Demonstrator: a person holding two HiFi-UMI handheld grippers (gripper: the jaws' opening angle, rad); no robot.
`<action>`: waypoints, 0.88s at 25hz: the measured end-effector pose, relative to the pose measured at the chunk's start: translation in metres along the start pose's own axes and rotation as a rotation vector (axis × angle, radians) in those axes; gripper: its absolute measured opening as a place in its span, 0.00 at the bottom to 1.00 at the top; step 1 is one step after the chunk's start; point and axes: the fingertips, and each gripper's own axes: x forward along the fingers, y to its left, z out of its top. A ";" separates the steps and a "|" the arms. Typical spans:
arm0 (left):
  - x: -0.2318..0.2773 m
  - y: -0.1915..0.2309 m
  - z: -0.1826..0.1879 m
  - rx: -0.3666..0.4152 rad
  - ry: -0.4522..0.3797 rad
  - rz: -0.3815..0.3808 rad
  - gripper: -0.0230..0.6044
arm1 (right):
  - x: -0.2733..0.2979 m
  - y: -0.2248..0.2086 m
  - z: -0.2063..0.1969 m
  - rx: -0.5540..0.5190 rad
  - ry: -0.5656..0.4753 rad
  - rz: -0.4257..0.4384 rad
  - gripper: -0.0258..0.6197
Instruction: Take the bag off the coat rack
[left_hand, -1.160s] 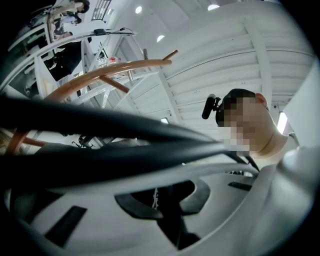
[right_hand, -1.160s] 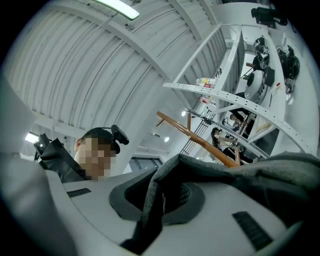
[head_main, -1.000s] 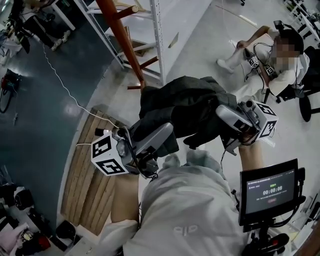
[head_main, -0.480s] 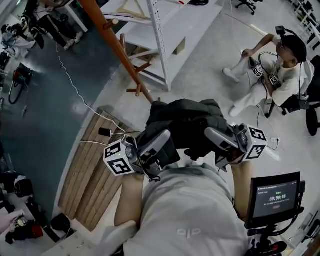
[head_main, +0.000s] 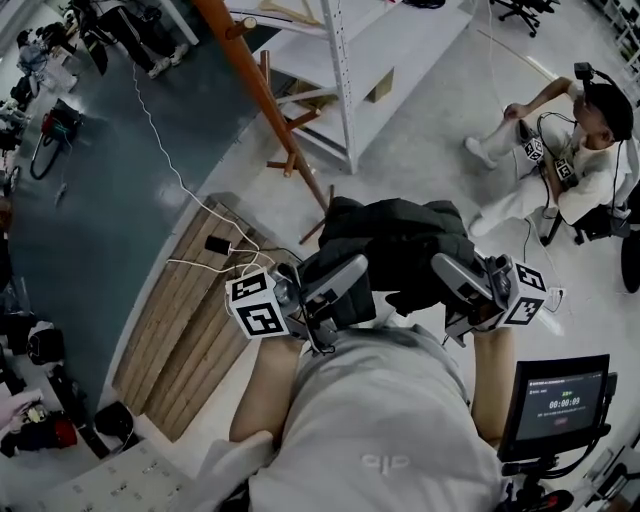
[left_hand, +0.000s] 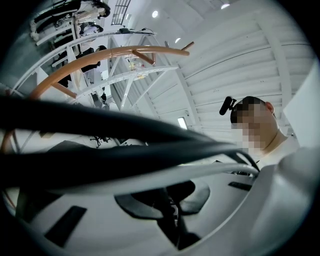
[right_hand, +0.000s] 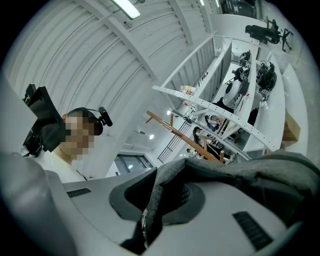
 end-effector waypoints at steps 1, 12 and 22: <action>0.000 -0.001 -0.001 0.002 0.002 0.001 0.09 | 0.000 0.000 0.000 0.000 0.000 0.000 0.10; -0.003 0.002 0.000 0.018 0.011 0.026 0.09 | 0.003 -0.010 -0.003 0.026 0.005 -0.036 0.10; -0.008 0.001 0.004 0.004 -0.004 0.029 0.09 | 0.011 -0.010 -0.005 0.027 0.021 -0.040 0.10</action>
